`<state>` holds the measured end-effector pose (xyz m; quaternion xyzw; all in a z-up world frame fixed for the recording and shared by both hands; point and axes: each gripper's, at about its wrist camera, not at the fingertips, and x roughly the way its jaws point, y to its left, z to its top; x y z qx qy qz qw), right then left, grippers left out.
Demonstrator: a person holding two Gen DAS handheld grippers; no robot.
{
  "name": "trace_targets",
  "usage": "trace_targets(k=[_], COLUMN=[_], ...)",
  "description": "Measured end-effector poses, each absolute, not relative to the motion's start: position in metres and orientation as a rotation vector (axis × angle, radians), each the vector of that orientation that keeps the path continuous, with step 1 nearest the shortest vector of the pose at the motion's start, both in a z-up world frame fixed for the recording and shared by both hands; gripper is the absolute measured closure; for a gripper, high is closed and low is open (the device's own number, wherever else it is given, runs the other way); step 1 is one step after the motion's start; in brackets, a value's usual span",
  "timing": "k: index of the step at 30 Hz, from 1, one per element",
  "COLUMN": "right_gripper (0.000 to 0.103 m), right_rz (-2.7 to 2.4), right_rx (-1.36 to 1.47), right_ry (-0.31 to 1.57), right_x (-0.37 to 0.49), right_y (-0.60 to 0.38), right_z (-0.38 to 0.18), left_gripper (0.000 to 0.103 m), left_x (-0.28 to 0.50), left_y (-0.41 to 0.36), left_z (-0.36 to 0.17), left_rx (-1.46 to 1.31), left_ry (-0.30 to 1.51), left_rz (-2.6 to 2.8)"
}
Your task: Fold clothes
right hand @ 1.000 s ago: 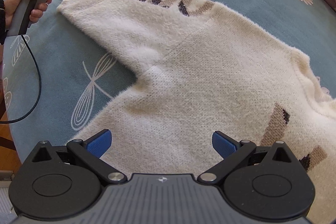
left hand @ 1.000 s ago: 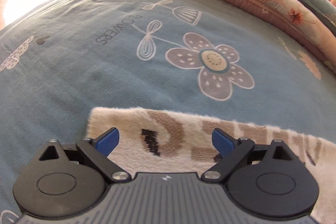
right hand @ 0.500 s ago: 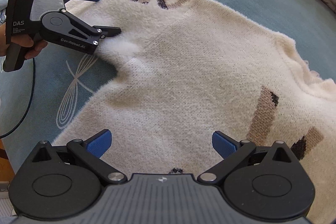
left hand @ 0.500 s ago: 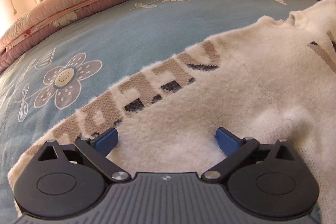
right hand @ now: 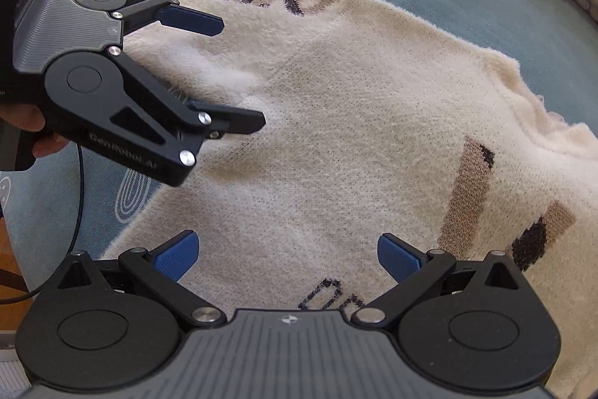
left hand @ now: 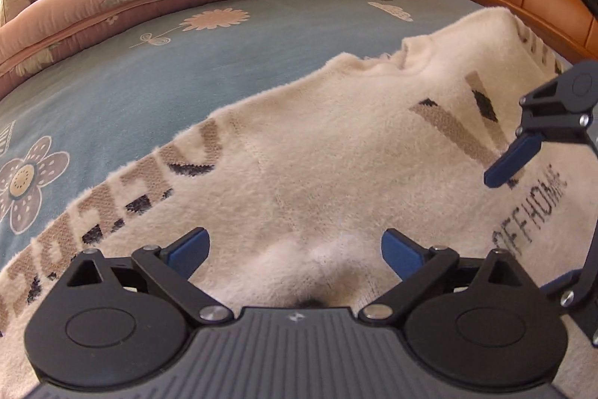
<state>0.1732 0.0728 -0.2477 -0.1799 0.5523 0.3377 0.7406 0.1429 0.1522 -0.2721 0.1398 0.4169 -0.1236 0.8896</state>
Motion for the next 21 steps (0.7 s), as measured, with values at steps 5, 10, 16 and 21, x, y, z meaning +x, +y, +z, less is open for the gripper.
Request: trace_targets(k=[5, 10, 16, 21], right_gripper=[0.000, 0.000, 0.000, 0.000], right_rz=[0.722, 0.734, 0.763, 0.746], right_rx=[-0.395, -0.385, -0.356, -0.307], right_ry=[1.221, 1.229, 1.199, 1.200], right_x=[0.163, 0.148, 0.133, 0.129], right_y=[0.060, 0.046, 0.030, 0.000], right_z=[-0.246, -0.246, -0.247, -0.250], left_gripper=[0.004, 0.004, 0.004, 0.004], left_x=[0.136, 0.118, 0.116, 0.127], left_y=[0.156, 0.155, 0.139, 0.101], left_z=[-0.285, -0.278, -0.255, -0.238], left_rx=[0.348, 0.361, 0.290, 0.253], left_ry=[0.933, 0.962, 0.972, 0.943], left_rz=[-0.175, -0.121, -0.098, -0.123])
